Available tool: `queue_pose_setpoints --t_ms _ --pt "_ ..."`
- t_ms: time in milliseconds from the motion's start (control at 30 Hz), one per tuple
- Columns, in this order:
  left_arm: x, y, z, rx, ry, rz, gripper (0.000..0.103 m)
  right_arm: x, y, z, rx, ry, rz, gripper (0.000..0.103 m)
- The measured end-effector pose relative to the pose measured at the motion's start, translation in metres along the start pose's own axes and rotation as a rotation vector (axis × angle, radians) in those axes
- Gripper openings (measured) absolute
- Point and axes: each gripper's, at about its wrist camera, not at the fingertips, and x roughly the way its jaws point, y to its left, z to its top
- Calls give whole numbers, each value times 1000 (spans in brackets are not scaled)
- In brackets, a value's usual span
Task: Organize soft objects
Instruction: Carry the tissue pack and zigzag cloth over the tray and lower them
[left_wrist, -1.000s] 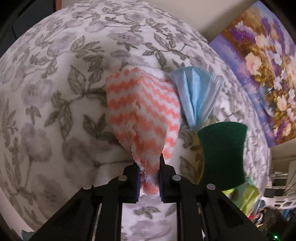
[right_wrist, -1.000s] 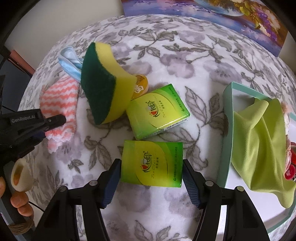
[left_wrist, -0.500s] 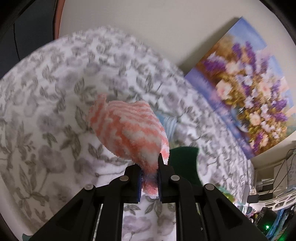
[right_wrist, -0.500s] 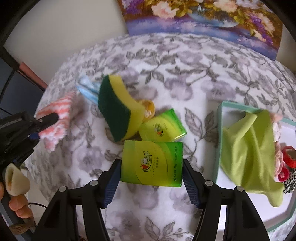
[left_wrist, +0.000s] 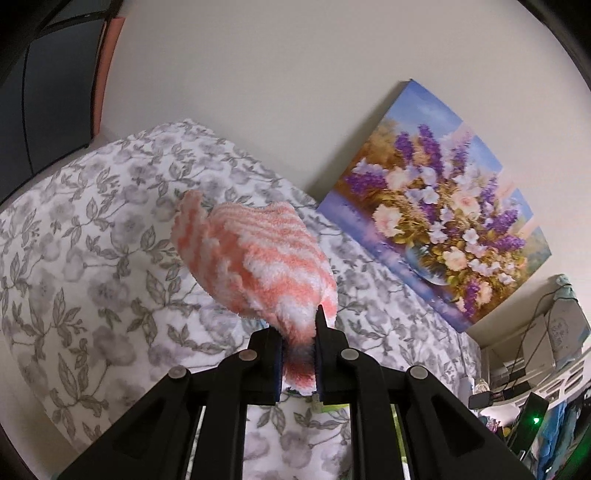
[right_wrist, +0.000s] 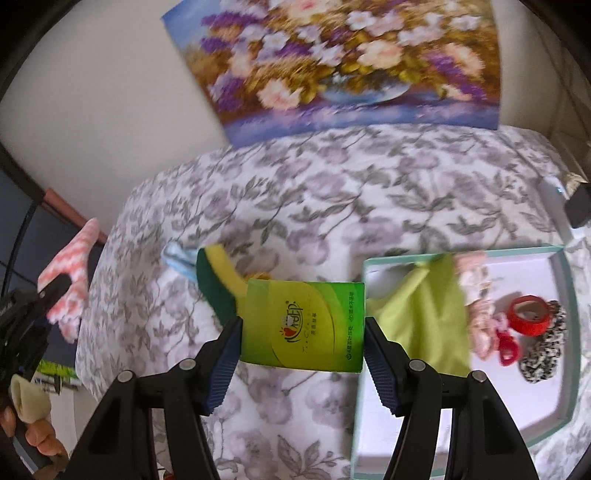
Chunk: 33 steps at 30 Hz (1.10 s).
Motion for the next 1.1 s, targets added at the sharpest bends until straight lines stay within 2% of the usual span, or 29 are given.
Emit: queue_pose_setpoints --t_ms 267,433,767,933,1100 --pt "-2 -30 -14 76 16 -9 14 -18 -36 2 63 -21 -44 67" --pt "0 -68 -30 161 46 -50 14 -27 -72 2 124 -25 -127 67" --pt "3 -140 -73 342 109 -115 14 -64 -142 -1 239 -67 -209 67" --pt "8 -172 -101 432 164 -139 14 -79 -162 -9 254 -72 -243 67" --pt "28 -198 -142 538 263 -130 14 -75 -174 -22 257 -32 -264 67"
